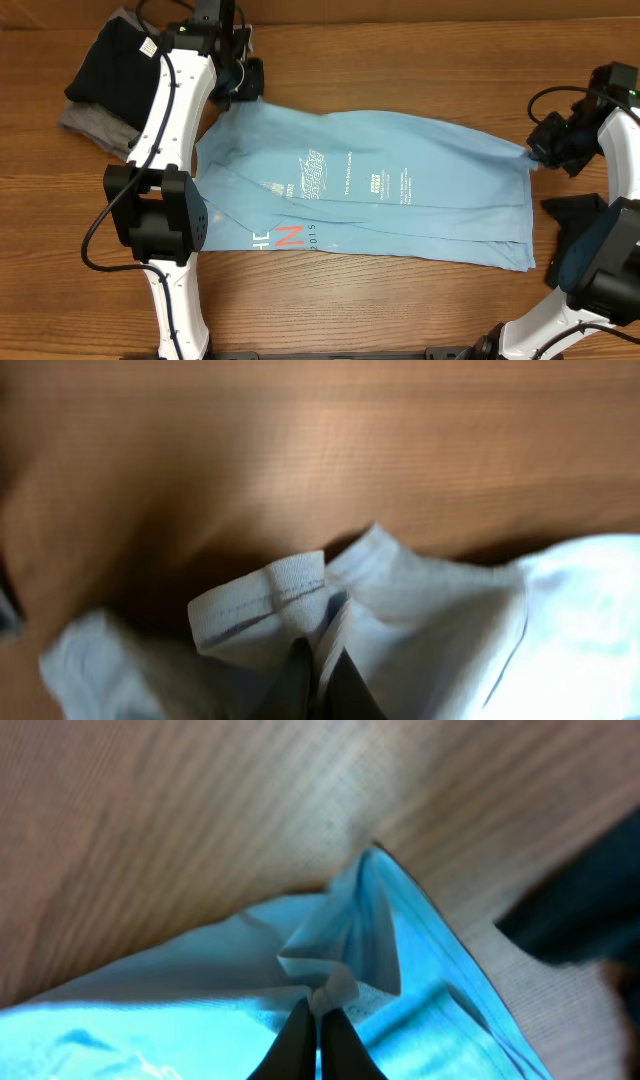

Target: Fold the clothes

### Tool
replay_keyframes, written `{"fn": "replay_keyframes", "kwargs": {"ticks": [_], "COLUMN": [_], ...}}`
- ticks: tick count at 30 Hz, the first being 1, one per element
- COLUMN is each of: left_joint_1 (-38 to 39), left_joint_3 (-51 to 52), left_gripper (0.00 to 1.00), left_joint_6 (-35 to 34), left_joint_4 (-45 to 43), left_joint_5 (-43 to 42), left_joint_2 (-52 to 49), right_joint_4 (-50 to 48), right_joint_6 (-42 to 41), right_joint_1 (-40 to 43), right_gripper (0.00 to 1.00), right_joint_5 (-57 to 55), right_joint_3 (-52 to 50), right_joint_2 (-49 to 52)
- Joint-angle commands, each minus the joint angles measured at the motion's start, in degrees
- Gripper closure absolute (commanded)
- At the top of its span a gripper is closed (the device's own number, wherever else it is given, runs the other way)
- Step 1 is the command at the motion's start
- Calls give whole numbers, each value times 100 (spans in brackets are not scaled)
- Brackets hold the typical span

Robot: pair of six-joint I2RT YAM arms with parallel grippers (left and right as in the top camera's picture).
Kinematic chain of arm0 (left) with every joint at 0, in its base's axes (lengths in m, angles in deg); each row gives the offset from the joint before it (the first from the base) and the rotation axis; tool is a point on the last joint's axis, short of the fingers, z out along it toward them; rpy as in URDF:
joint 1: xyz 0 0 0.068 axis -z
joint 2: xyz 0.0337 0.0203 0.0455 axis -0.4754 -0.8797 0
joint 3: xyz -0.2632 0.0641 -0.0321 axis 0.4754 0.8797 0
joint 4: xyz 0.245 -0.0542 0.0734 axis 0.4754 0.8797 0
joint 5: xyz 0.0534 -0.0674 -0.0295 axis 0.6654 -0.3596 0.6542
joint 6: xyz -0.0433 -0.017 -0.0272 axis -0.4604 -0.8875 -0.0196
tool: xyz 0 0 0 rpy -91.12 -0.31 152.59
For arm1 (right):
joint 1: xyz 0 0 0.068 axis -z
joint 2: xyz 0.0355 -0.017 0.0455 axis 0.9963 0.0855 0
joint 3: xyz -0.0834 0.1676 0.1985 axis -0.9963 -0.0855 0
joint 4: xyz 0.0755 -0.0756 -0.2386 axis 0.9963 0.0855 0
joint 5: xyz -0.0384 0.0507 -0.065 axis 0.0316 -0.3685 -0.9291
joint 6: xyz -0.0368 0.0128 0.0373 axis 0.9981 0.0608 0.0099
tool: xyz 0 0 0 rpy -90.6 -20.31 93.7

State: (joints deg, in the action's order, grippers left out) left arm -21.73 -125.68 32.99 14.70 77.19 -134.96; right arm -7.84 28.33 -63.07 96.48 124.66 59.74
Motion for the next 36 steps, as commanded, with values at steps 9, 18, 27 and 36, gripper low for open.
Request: {"fn": "replay_keyframes", "kwargs": {"ticks": [9, 18, 27, 36], "left_joint_1": [22, 22, 22, 11], "left_joint_3": [151, 772, 1115, 1115], "left_gripper": [96, 96, 96, 96], "left_joint_6": [144, -17, -15, 50], "left_joint_4": [1049, 1646, 2168, 2216], "left_joint_5": [905, 1266, 1460, 1779], "left_joint_2": [72, 70, 72, 72], "right_joint_4": [623, 673, 726, 1141], "right_joint_6": [20, 208, 210, 162], "right_joint_1": [249, 249, 249, 249], "right_gripper": [96, 96, 96, 96], "right_joint_5": [-96, -94, -107, -503], "right_joint_3": [120, 120, 120, 118], "right_joint_2": [-186, -186, -186, -186]}}
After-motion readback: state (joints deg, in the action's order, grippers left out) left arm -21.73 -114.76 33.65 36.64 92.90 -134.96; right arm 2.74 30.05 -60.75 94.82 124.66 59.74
